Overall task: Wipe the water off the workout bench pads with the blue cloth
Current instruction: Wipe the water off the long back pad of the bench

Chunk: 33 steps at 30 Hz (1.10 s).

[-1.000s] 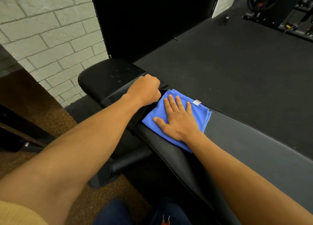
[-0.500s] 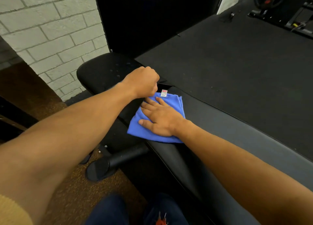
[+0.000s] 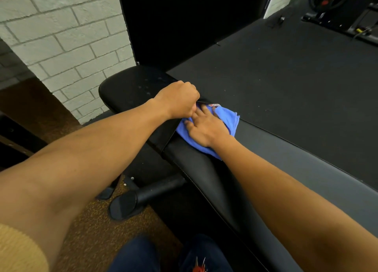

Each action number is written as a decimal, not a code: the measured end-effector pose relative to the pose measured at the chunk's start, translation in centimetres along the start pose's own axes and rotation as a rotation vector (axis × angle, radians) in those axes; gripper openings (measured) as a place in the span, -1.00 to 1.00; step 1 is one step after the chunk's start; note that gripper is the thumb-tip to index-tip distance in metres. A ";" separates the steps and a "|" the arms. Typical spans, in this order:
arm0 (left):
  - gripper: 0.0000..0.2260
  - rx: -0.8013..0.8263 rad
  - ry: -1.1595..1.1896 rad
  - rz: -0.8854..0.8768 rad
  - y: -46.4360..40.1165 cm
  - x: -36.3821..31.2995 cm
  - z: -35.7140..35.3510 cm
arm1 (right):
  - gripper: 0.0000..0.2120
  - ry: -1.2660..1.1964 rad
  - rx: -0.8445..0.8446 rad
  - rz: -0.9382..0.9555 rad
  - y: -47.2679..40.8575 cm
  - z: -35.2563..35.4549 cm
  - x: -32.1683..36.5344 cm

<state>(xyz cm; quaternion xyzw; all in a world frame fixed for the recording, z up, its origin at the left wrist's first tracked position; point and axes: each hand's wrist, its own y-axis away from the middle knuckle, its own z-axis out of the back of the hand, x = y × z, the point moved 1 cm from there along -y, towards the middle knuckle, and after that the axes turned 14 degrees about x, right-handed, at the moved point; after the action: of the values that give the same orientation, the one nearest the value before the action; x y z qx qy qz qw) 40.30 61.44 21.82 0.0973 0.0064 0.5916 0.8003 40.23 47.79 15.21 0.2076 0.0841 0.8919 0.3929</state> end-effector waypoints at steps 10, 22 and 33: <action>-0.81 -0.011 0.082 0.007 0.5 -0.2 0.0 | -0.50 0.164 0.170 0.298 1.5 -1.1 4.2; -0.83 -0.009 0.181 0.041 0.6 0.4 0.1 | -0.27 0.208 0.094 0.240 8.9 -3.4 0.8; -0.83 -0.038 0.163 0.024 0.1 0.3 -0.5 | -0.34 0.227 0.040 0.250 2.5 -1.9 2.2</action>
<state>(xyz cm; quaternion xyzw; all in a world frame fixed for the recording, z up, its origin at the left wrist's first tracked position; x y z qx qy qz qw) 40.25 61.79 21.40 0.0337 0.0594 0.6073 0.7916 36.37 47.70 14.92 0.1220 0.1194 0.9496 0.2628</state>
